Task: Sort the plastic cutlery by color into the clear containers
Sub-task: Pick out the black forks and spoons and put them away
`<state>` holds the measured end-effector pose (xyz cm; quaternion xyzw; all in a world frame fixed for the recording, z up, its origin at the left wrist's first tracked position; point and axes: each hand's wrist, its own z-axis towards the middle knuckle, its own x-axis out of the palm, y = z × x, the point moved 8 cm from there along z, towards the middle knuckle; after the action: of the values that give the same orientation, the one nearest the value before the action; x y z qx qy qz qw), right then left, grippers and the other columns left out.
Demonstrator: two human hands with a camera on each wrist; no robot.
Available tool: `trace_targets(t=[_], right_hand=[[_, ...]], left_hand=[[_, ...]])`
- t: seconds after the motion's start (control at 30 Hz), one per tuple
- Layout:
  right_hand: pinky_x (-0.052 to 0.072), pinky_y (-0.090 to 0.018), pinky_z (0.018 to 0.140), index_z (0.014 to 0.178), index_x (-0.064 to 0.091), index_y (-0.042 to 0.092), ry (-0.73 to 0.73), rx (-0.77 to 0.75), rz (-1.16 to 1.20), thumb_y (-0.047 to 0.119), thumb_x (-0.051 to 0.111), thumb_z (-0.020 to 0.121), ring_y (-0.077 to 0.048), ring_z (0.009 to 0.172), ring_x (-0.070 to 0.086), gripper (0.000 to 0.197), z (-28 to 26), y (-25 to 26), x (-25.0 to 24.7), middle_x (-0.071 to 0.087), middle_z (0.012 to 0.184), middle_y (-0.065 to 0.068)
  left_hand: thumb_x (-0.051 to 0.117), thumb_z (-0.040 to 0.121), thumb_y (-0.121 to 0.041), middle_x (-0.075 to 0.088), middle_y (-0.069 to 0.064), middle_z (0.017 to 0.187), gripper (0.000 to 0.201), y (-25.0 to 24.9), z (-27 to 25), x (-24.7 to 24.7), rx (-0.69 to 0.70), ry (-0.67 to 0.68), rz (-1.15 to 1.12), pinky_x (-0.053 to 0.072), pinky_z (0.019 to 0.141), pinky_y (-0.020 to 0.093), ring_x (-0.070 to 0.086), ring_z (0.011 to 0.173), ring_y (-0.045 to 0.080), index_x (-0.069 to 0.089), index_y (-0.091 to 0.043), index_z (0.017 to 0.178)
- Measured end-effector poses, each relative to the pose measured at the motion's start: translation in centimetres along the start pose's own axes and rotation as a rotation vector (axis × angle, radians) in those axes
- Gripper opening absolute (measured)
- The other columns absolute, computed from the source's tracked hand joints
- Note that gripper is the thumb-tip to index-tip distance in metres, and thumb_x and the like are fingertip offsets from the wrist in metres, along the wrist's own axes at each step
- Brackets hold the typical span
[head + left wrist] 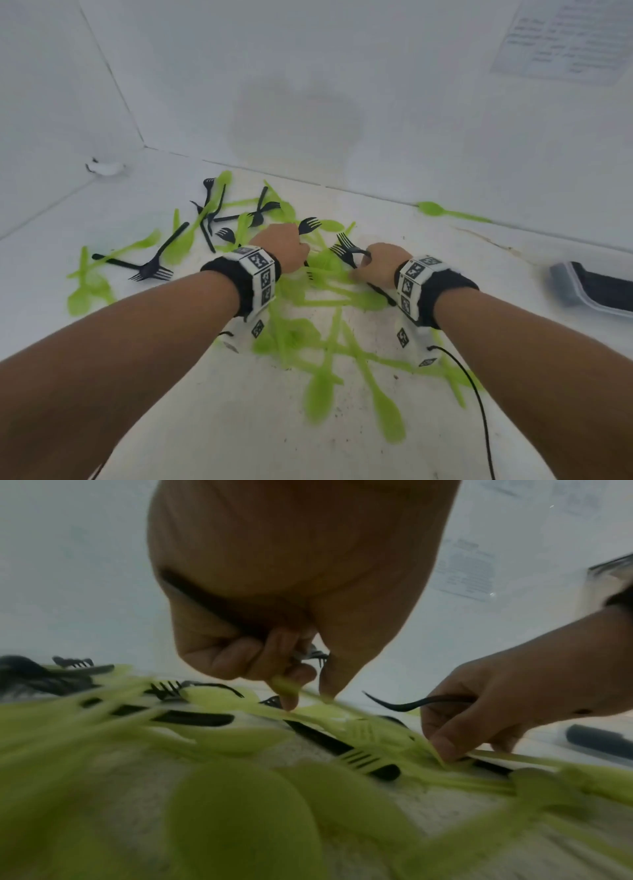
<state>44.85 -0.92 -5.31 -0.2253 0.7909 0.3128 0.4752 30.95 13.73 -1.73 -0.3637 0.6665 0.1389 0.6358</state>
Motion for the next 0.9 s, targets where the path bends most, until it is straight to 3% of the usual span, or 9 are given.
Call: trace_targets(t=[0.13, 0.2, 0.3, 0.37, 0.43, 0.6, 0.73, 0.8, 0.9], right_hand=[[0.050, -0.033, 0.075, 0.088, 0.064, 0.015, -0.096, 0.089, 0.137, 0.057, 0.054, 0.095, -0.026, 0.086, 0.065, 0.044, -1.0, 0.0, -0.2, 0.069, 0.089, -0.006], [0.052, -0.034, 0.077, 0.090, 0.066, 0.014, -0.107, 0.118, 0.141, 0.048, 0.058, 0.095, -0.027, 0.090, 0.066, 0.036, -1.4, 0.4, -0.2, 0.070, 0.092, -0.007], [0.050, -0.032, 0.075, 0.096, 0.067, 0.014, -0.096, 0.128, 0.099, 0.038, 0.060, 0.095, -0.027, 0.091, 0.064, 0.025, -1.6, 1.4, 0.3, 0.067, 0.094, -0.004], [0.043, -0.029, 0.067, 0.085, 0.061, 0.014, -0.106, 0.130, 0.063, 0.031, 0.052, 0.098, -0.029, 0.084, 0.063, 0.023, -1.5, 1.7, 0.6, 0.063, 0.083, -0.004], [0.041, -0.028, 0.066, 0.080, 0.055, 0.016, -0.116, 0.150, 0.044, 0.027, 0.046, 0.100, -0.029, 0.081, 0.061, 0.025, -1.5, 1.9, 0.9, 0.058, 0.077, -0.001], [0.046, -0.036, 0.072, 0.111, 0.048, 0.011, -0.232, 0.219, 0.182, 0.029, 0.044, 0.103, -0.030, 0.086, 0.060, 0.019, -2.5, 1.0, -0.1, 0.061, 0.098, -0.010], [0.055, -0.041, 0.076, 0.111, 0.042, 0.016, -0.410, 0.215, 0.310, 0.029, 0.044, 0.103, -0.031, 0.080, 0.065, 0.016, -3.2, 1.0, -1.9, 0.066, 0.090, -0.007], [0.053, -0.041, 0.073, 0.116, 0.042, 0.017, -0.474, 0.221, 0.333, 0.028, 0.043, 0.105, -0.032, 0.078, 0.063, 0.016, -3.3, 1.5, -2.5, 0.061, 0.085, -0.005], [0.047, -0.038, 0.074, 0.125, 0.046, 0.015, -0.485, 0.224, 0.432, 0.032, 0.042, 0.106, -0.033, 0.085, 0.061, 0.026, -2.7, 2.0, -2.6, 0.062, 0.094, -0.007]], left_hand=[[0.057, 0.094, -0.038, 0.059, 0.003, 0.084, 0.026, -0.2, 2.8, 1.0, 0.046, 0.109, 0.064, 0.042, 0.059, 0.029, 0.059, 0.077, 0.022, 0.055, -0.013, 0.085], [0.062, 0.089, -0.037, 0.062, 0.003, 0.089, 0.026, 0.0, 3.5, 1.6, 0.083, 0.158, 0.045, 0.047, 0.064, 0.030, 0.062, 0.082, 0.022, 0.057, -0.012, 0.094], [0.074, 0.079, -0.046, 0.067, 0.002, 0.102, 0.048, 0.4, 4.1, 2.2, 0.125, 0.217, 0.000, 0.055, 0.076, 0.033, 0.065, 0.093, 0.022, 0.060, -0.012, 0.110], [0.072, 0.084, -0.049, 0.064, 0.001, 0.095, 0.038, 0.7, 4.2, 2.1, 0.151, 0.224, 0.027, 0.052, 0.073, 0.031, 0.063, 0.090, 0.021, 0.060, -0.015, 0.097], [0.065, 0.092, -0.044, 0.058, -0.001, 0.081, 0.032, 0.9, 3.9, 1.4, 0.171, 0.173, 0.059, 0.043, 0.058, 0.028, 0.058, 0.075, 0.017, 0.052, -0.018, 0.078], [0.061, 0.092, -0.025, 0.050, 0.001, 0.075, 0.029, 1.2, 4.3, 1.4, 0.125, 0.168, 0.004, 0.035, 0.051, 0.027, 0.052, 0.067, 0.019, 0.042, -0.016, 0.071], [0.068, 0.089, -0.030, 0.044, 0.000, 0.063, 0.039, 1.2, 4.2, 0.9, 0.070, 0.176, -0.195, 0.032, 0.050, 0.026, 0.045, 0.058, 0.018, 0.041, -0.015, 0.064], [0.068, 0.088, -0.036, 0.047, 0.001, 0.063, 0.041, 1.1, 4.1, 0.5, 0.050, 0.152, -0.308, 0.036, 0.054, 0.028, 0.048, 0.060, 0.021, 0.044, -0.014, 0.064], [0.063, 0.090, -0.036, 0.046, 0.001, 0.061, 0.041, 0.9, 3.4, -0.2, 0.042, 0.165, -0.414, 0.038, 0.060, 0.030, 0.047, 0.059, 0.023, 0.044, -0.013, 0.062]])
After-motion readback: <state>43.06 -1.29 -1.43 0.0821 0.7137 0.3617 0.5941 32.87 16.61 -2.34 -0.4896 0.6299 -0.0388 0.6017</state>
